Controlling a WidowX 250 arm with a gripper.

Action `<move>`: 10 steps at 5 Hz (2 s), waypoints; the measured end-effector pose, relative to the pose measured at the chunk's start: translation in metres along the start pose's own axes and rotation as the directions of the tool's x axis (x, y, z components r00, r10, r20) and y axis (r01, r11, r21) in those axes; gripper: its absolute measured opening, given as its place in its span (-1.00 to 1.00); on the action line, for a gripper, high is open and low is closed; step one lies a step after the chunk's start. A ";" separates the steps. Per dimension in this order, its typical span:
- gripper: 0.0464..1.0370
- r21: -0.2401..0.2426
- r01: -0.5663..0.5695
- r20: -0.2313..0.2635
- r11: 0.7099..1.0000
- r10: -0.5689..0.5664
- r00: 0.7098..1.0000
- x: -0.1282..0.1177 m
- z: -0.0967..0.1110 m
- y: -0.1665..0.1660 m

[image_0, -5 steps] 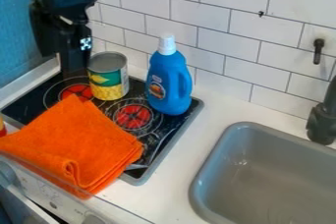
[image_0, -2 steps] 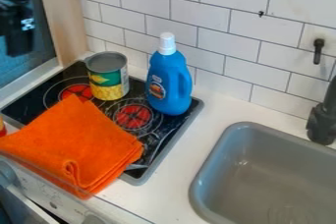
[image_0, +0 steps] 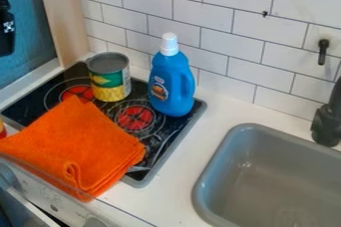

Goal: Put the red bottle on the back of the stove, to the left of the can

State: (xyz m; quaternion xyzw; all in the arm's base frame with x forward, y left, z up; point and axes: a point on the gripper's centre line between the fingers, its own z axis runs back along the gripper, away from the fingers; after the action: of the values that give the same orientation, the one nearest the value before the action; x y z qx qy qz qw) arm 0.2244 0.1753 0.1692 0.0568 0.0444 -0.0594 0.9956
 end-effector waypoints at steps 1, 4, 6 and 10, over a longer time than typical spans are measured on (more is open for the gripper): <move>0.93 -0.004 -0.024 -0.033 1.000 0.024 0.999 -0.003 -0.009 0.014; 0.93 -0.043 -0.065 -0.135 0.997 0.059 0.989 -0.024 -0.037 0.040; 0.93 -0.078 -0.043 -0.157 0.996 0.031 0.987 -0.027 -0.056 0.028; 0.65 -0.055 -0.045 -0.138 0.997 0.037 0.990 -0.010 -0.058 0.015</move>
State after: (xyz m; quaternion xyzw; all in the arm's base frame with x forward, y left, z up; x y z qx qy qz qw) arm 0.2115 0.1976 0.1143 0.0329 0.1134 -0.0335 0.9924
